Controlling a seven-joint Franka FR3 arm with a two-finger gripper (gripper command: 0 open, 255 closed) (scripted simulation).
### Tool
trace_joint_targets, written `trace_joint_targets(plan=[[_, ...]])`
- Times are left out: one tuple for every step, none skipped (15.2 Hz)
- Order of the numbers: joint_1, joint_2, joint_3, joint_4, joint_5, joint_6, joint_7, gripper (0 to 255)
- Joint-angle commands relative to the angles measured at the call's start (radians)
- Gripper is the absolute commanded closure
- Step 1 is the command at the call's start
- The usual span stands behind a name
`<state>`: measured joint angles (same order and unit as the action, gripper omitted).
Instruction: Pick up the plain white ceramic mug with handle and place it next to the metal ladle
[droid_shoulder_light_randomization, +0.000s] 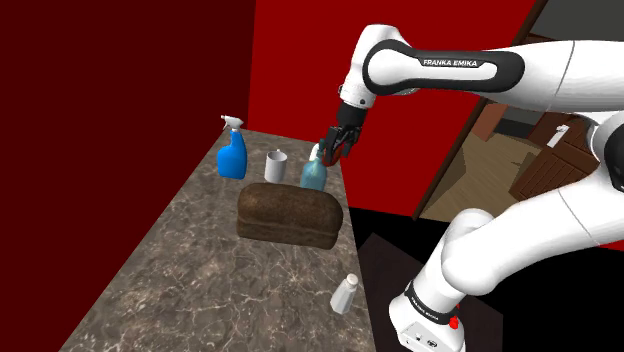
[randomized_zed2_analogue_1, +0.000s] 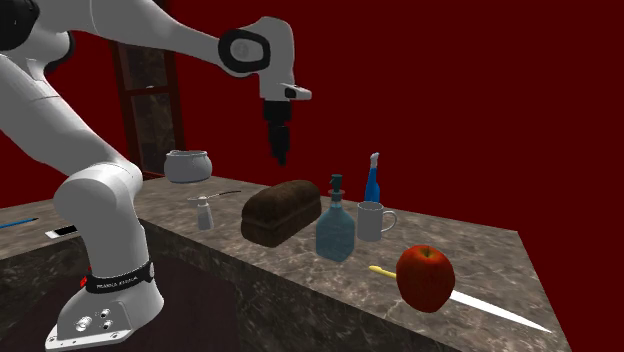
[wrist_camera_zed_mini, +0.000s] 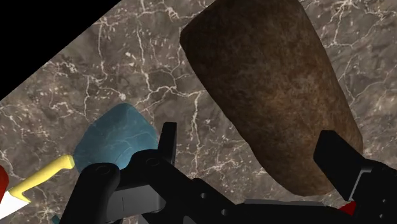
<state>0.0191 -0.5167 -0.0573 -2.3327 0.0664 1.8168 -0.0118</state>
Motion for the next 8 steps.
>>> trace_joint_targets(plan=[[0.0, 0.072, 0.0, 0.03, -0.006, 0.048, -0.003, 0], [0.0, 0.109, 0.001, 0.045, -0.008, 0.071, -0.003, 0], [0.001, 0.146, 0.002, 0.062, -0.011, 0.094, -0.003, 0], [0.001, 0.183, 0.003, 0.079, -0.013, 0.115, -0.003, 0], [0.001, 0.221, 0.003, 0.099, -0.016, 0.135, -0.003, 0], [0.001, 0.258, 0.004, 0.119, -0.019, 0.154, -0.003, 0], [0.001, 0.296, 0.005, 0.141, -0.022, 0.172, -0.002, 0], [0.001, 0.333, 0.005, 0.164, -0.025, 0.189, -0.001, 0]])
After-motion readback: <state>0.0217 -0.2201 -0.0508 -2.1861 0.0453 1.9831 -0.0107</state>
